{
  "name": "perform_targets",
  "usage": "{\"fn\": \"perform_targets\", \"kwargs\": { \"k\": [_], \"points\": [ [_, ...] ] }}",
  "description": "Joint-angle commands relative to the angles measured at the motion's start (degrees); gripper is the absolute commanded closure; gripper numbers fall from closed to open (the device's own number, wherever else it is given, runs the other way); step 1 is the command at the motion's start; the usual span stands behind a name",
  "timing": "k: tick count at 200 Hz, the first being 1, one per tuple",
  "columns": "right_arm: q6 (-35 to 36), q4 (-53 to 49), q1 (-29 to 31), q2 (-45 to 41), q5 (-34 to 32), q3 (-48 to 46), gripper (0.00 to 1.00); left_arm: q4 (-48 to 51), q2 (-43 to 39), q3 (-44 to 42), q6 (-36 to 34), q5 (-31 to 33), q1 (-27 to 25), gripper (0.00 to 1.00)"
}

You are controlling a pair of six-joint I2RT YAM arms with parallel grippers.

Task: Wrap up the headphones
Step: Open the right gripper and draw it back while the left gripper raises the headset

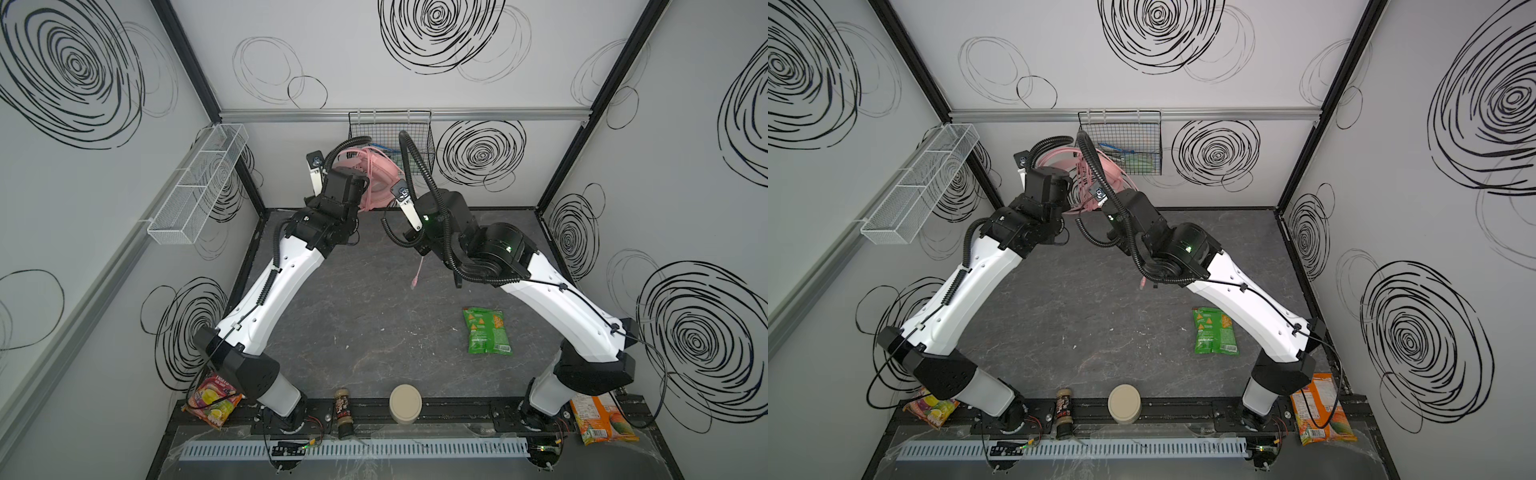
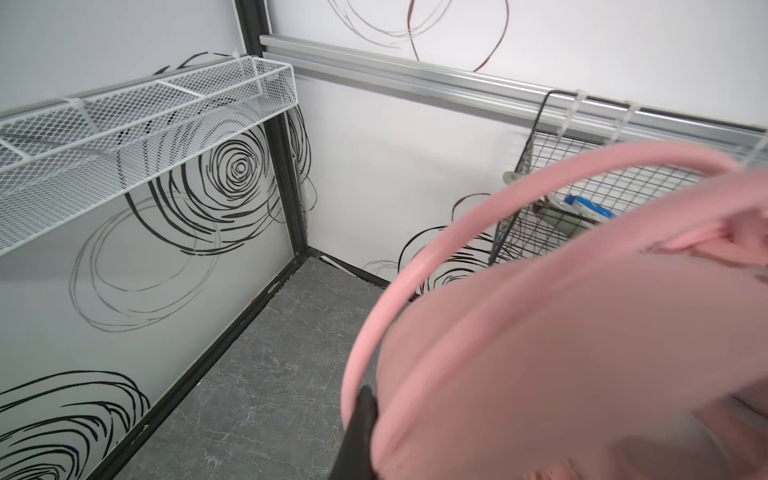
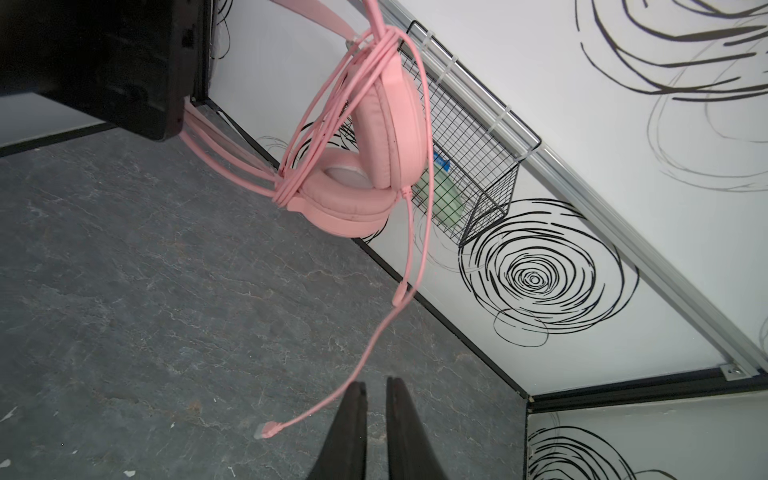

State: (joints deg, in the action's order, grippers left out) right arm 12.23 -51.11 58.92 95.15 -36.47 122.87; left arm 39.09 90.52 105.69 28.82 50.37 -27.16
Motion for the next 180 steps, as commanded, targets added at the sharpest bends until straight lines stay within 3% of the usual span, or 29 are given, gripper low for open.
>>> {"fn": "perform_targets", "kwargs": {
  "k": [1, 23, 51, 71, 107, 147, 180],
  "points": [
    [-5.03, -1.72, -3.03, -3.30, 6.41, 1.01, 0.85, -8.15, -1.09, 2.57, 3.66, 1.01, 0.97, 1.00],
    [-6.98, 3.05, -6.82, -7.03, 13.41, -5.51, 0.88, -13.18, -3.01, -0.63, 2.32, -1.26, 1.06, 1.00],
    [-10.75, 16.38, -12.10, -16.21, 25.87, -20.15, 0.86, -19.90, -7.14, -6.98, 1.53, -5.28, 1.38, 1.00],
    [-13.31, 29.88, -15.49, -24.65, 35.12, -33.18, 0.75, -18.97, -8.50, -7.69, 3.13, -6.65, 1.57, 1.00],
    [-14.97, 51.98, -19.15, -38.67, 44.73, -58.12, 0.49, -16.93, -9.96, -6.60, 5.55, -9.19, 1.97, 1.00],
    [-18.79, 61.03, -25.84, -43.31, 51.07, -67.41, 0.36, -9.97, -10.49, -0.93, 9.24, -15.31, 2.56, 1.00],
    [-17.40, 64.06, -28.52, -40.67, 55.06, -67.51, 0.35, -4.66, -10.68, 3.40, 11.23, -20.26, 2.63, 1.00]
  ]
}}
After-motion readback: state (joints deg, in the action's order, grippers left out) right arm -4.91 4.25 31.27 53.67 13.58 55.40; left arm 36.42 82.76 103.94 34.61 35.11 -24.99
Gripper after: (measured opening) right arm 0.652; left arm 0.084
